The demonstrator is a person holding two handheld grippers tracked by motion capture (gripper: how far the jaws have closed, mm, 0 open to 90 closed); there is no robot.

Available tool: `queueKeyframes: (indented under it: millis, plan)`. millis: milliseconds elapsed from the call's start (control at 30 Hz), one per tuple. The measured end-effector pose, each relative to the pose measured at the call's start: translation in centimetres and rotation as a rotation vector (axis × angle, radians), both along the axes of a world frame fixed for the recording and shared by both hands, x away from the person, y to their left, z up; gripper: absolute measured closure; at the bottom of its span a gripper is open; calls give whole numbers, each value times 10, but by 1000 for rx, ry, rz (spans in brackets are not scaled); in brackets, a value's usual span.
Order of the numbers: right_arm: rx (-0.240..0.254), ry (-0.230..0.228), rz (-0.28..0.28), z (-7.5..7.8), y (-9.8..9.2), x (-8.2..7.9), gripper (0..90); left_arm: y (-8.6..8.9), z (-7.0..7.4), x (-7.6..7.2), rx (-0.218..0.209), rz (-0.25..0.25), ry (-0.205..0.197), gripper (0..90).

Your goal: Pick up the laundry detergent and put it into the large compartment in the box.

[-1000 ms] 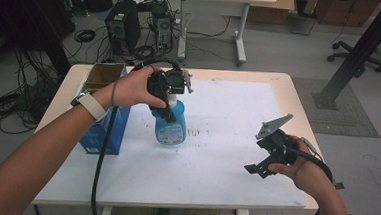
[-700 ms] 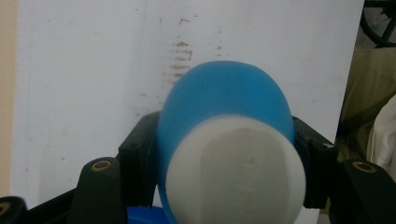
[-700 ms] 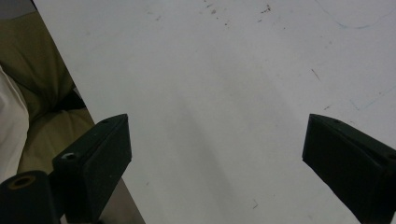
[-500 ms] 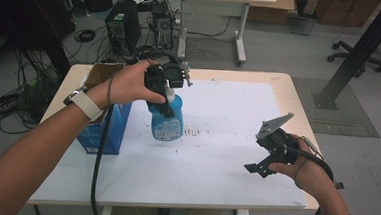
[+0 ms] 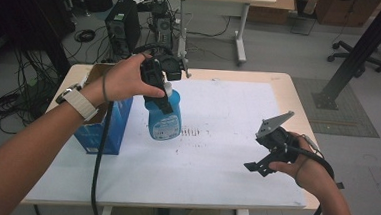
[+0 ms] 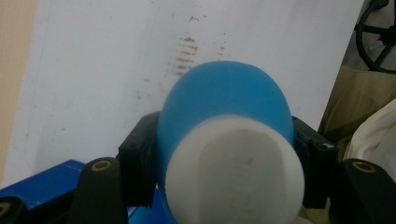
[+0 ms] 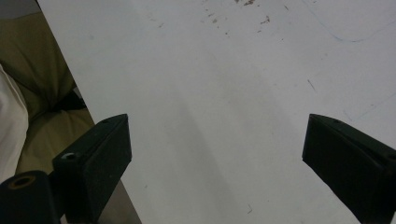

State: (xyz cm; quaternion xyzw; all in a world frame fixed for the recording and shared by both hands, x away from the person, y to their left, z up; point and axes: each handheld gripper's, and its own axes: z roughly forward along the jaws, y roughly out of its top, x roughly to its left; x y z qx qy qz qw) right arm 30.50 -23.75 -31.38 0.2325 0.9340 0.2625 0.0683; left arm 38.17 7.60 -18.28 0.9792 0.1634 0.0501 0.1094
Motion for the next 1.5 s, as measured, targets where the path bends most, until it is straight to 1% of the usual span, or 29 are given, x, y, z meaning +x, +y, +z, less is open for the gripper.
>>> queueKeyframes:
  millis: [233,500,667,800,867,900,1100,1300,1500]
  plan:
    - [-1,0,9,1,2,1,85,4,8,0,-13,64,1,374]
    - [0,-4,17,2,5,3,85,9,19,-2,-28,126,-12,374]
    - [3,-5,21,2,7,3,85,13,28,-3,-40,187,-23,374]
    - [4,-8,21,2,6,2,84,17,35,-4,-29,209,-28,374]
    - [2,-7,20,2,6,2,84,19,38,-4,-31,231,-30,374]
    - [2,-8,20,3,6,2,84,19,39,-4,-23,236,-26,374]
    - [1,-16,26,5,7,1,84,23,45,-4,-21,281,-20,374]
    - [4,-21,34,6,9,2,84,28,53,-5,-39,342,-43,374]
    - [1,-20,39,5,10,2,85,32,61,-5,-47,404,-52,374]
